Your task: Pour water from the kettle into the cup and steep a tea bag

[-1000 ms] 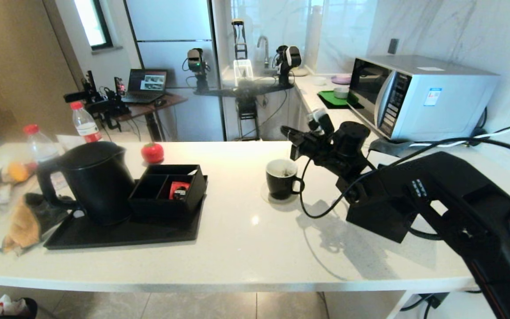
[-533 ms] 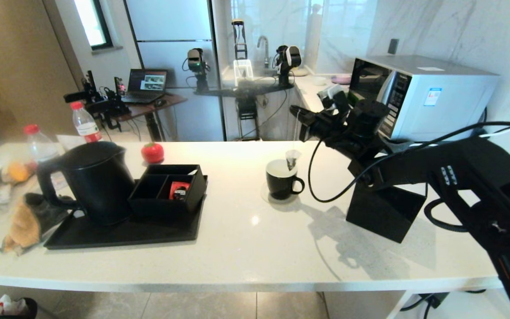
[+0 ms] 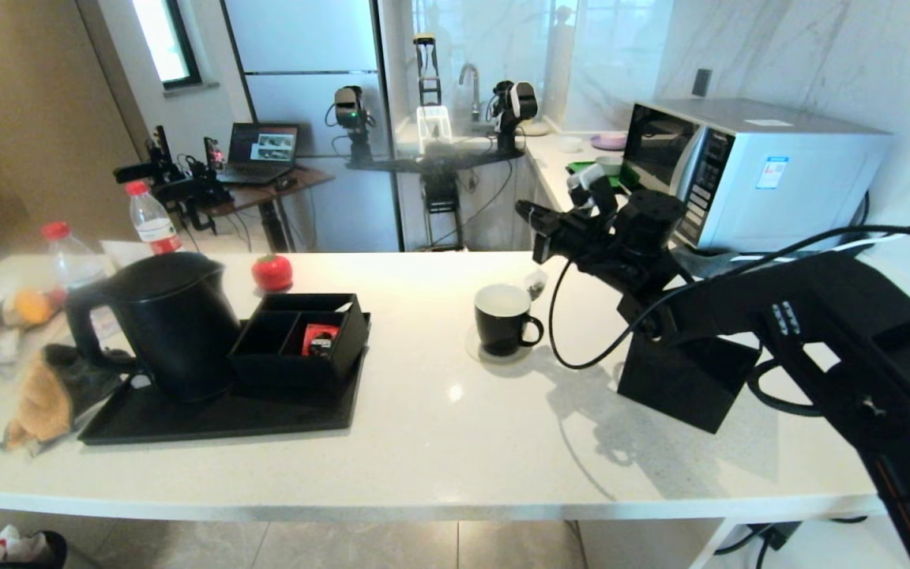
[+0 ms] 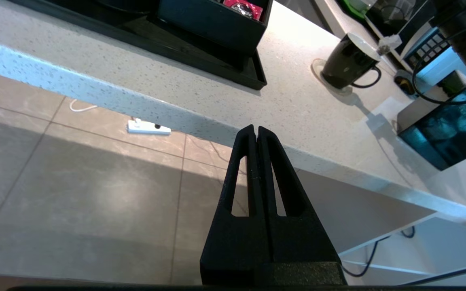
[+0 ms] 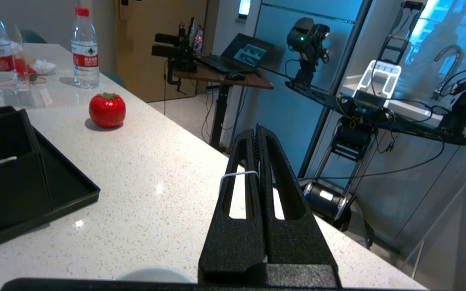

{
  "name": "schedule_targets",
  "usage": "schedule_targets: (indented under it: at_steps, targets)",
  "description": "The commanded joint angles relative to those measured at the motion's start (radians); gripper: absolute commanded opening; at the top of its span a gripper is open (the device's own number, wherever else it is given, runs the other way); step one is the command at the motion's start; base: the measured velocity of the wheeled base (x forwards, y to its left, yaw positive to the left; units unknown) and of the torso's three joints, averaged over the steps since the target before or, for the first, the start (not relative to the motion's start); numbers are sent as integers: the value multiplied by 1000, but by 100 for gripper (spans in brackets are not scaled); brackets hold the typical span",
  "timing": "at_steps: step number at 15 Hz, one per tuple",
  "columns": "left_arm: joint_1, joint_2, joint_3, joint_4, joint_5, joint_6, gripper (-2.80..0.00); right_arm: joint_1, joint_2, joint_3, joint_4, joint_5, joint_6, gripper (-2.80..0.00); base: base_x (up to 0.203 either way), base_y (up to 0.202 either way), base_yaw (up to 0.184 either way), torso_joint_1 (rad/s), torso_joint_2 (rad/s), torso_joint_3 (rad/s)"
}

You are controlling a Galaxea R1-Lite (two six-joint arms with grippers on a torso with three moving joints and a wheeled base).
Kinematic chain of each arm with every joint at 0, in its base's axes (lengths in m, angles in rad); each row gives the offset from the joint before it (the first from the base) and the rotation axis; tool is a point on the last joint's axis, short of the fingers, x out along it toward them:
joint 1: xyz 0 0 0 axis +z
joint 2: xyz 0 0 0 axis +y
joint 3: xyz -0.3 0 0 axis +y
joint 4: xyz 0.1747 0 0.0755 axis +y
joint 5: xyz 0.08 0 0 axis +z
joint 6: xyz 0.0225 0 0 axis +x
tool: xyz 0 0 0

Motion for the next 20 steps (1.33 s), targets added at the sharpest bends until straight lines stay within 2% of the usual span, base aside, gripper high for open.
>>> schedule_targets:
  at_steps: [1,4,5,9,13,15,16,20]
  targets:
    - [0,-2,0,1,-2,32,-280,1,24,-1,-8,3,-1,-280,0,0,0,0,0,0]
    - [0,-2,3,-18,-4,280,-280,2,35,-4,-6,10,-1,-280,0,0,0,0,0,0]
    - [0,-2,5,-32,-4,344,-280,1,31,-5,-5,22,-1,-280,0,0,0,0,0,0]
    - [0,-2,12,-55,2,390,-280,1,-5,-8,7,59,0,-280,0,0,0,0,0,0]
    - [0,-2,54,-164,33,532,-280,2,-43,-13,31,64,-1,-280,0,0,0,0,0,0]
    - [0,-2,74,-189,78,581,-280,4,-43,-39,41,64,-1,-280,0,0,0,0,0,0]
    - [0,-2,74,-187,80,598,-280,4,-43,-51,54,64,-1,-280,0,0,0,0,0,0]
    - [0,-2,74,-154,73,603,-280,8,-18,-53,53,72,-1,-280,0,0,0,0,0,0]
